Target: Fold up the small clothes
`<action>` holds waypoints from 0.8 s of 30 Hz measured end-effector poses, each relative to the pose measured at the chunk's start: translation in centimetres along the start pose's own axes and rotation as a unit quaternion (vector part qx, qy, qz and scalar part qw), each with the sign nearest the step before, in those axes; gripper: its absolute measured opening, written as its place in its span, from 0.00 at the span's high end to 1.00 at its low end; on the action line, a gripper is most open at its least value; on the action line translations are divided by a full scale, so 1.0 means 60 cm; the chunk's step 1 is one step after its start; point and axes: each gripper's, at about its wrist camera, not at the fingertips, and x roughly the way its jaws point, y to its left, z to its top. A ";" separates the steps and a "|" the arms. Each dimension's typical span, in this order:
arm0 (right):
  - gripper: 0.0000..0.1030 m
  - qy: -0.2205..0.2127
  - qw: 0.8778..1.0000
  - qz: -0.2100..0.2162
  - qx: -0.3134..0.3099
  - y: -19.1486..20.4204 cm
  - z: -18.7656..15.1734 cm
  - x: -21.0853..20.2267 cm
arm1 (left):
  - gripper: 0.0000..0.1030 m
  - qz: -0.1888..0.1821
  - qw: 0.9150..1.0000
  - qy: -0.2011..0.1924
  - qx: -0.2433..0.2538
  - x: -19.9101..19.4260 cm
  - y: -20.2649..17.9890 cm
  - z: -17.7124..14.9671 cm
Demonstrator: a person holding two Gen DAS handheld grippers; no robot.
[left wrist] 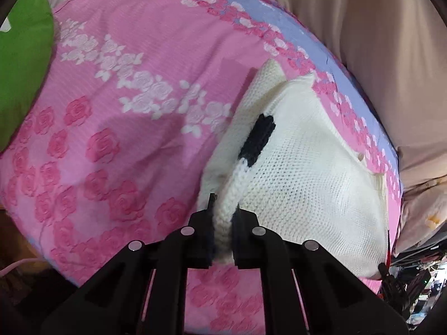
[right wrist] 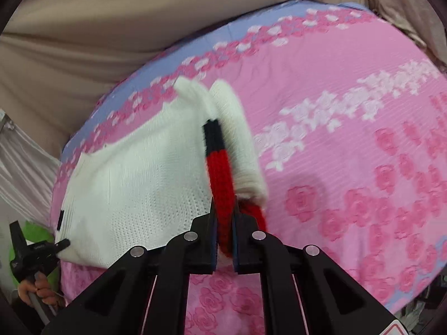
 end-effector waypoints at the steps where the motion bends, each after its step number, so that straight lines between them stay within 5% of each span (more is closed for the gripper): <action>1: 0.94 0.001 1.000 -0.004 0.005 -0.012 0.002 -0.011 | 0.92 0.002 1.000 0.008 0.002 0.000 0.009 -0.005; 6: 0.94 0.055 0.997 -0.045 0.026 -0.092 -0.061 -0.024 | 0.92 0.020 0.998 0.055 -0.004 0.021 0.056 -0.052; 10: 0.90 0.094 0.994 -0.047 0.036 -0.116 -0.108 0.011 | 0.83 0.010 0.999 0.040 -0.020 0.015 0.050 -0.049; 13: 0.79 0.074 0.995 -0.054 0.023 -0.091 -0.076 0.000 | 0.54 0.012 1.000 -0.023 0.001 -0.035 0.017 -0.021; 14: 0.69 0.058 0.997 -0.060 0.007 -0.078 -0.062 -0.011 | 0.42 0.011 0.998 -0.052 0.016 -0.051 -0.002 -0.007; 16: 0.46 0.012 0.996 -0.075 -0.041 -0.039 -0.021 -0.034 | 0.33 0.007 0.996 -0.076 0.050 -0.058 -0.043 0.023; 22: 0.43 0.006 0.994 -0.056 -0.099 0.034 0.076 0.051 | 0.34 -0.002 0.993 -0.041 0.111 0.064 -0.140 0.091; 24: 0.43 0.028 0.993 -0.059 -0.102 0.048 0.094 0.098 | 0.58 0.020 0.992 -0.010 0.126 0.109 -0.151 0.098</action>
